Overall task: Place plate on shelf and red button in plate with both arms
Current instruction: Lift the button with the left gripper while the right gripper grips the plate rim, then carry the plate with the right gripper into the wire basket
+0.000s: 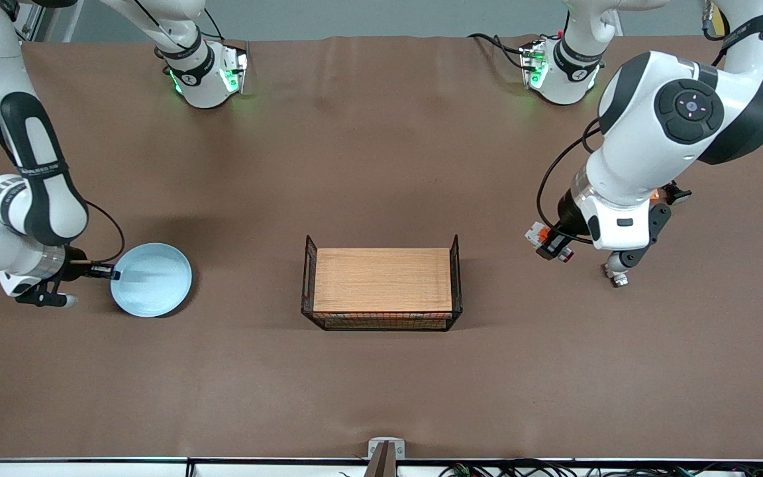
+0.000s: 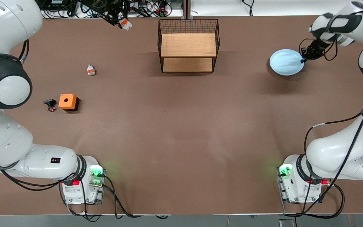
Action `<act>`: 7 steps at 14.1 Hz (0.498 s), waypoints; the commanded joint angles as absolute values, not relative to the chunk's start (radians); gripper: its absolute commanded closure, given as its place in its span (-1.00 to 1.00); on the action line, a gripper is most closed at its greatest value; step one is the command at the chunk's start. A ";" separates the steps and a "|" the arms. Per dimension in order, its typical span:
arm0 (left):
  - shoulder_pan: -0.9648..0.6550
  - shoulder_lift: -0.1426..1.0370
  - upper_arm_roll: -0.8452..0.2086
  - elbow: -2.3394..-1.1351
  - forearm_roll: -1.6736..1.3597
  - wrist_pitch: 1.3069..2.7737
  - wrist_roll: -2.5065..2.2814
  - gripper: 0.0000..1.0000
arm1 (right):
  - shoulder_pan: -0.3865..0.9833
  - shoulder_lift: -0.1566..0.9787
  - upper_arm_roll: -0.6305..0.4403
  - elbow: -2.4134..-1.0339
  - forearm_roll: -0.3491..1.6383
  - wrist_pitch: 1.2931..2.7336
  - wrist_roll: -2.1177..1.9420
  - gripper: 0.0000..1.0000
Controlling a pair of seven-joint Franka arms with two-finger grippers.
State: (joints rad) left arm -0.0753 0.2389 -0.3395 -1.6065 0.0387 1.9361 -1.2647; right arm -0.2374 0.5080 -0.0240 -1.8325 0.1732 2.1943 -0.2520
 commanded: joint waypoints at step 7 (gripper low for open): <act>-0.123 0.316 -0.368 -1.502 0.026 1.931 -1.519 0.55 | -0.189 0.344 -0.026 -1.628 0.153 1.732 0.168 0.99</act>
